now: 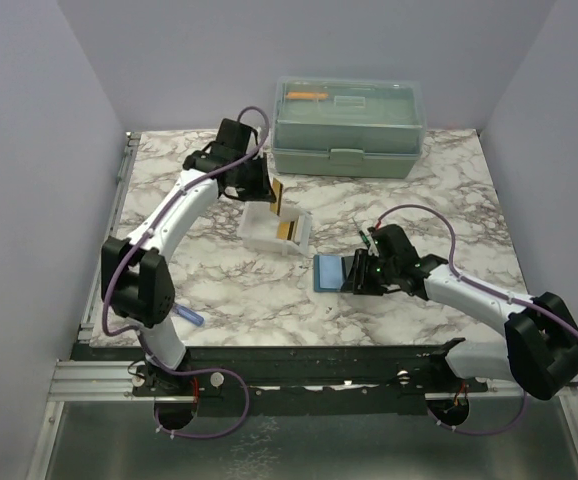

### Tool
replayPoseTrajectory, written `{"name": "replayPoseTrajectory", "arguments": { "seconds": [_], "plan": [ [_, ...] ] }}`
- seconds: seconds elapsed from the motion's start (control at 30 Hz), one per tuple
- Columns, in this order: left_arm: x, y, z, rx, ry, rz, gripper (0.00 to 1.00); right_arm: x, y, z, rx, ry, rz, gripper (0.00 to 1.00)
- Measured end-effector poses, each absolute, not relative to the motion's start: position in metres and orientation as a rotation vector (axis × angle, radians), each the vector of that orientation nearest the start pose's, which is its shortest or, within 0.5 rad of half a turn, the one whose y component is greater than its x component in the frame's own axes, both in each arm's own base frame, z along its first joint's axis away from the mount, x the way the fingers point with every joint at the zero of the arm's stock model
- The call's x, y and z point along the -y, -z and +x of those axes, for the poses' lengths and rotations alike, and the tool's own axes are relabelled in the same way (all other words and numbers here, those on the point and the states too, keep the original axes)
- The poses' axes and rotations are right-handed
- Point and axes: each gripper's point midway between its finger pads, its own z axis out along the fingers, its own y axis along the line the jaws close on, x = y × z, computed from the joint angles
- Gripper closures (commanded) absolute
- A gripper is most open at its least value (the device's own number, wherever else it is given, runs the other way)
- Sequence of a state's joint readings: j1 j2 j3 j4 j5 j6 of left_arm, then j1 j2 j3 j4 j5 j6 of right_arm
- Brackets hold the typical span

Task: Put the credit cards into the card holder
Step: Pick up the credit card from the storage box.

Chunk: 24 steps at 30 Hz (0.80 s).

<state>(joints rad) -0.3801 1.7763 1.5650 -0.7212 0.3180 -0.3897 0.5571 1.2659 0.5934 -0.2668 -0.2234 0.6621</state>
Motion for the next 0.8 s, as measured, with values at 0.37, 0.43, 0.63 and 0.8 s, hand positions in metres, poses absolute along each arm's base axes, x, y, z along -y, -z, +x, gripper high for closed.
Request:
{"name": "replayPoseTrajectory", "arguments": {
  "seconds": [0.37,0.43,0.63,0.8],
  "plan": [
    [0.26,-0.317,0.329,-2.042,1.153,0.218,1.0,-0.229,-0.139,0.225,-2.416,-0.952,-0.029,0.3],
    [0.27,-0.307,0.314,-1.972,1.277,0.191,1.0,-0.242,-0.181,0.225,-2.272,-1.095,-0.063,0.26],
    [0.302,-0.262,0.279,-1.962,1.512,0.1,1.0,-0.259,-0.273,0.227,-1.937,-1.373,-0.079,0.27],
    [0.323,-0.3,0.261,-1.805,1.644,0.166,1.0,-0.247,-0.294,0.243,-1.824,-1.447,0.023,0.3]
  ]
}}
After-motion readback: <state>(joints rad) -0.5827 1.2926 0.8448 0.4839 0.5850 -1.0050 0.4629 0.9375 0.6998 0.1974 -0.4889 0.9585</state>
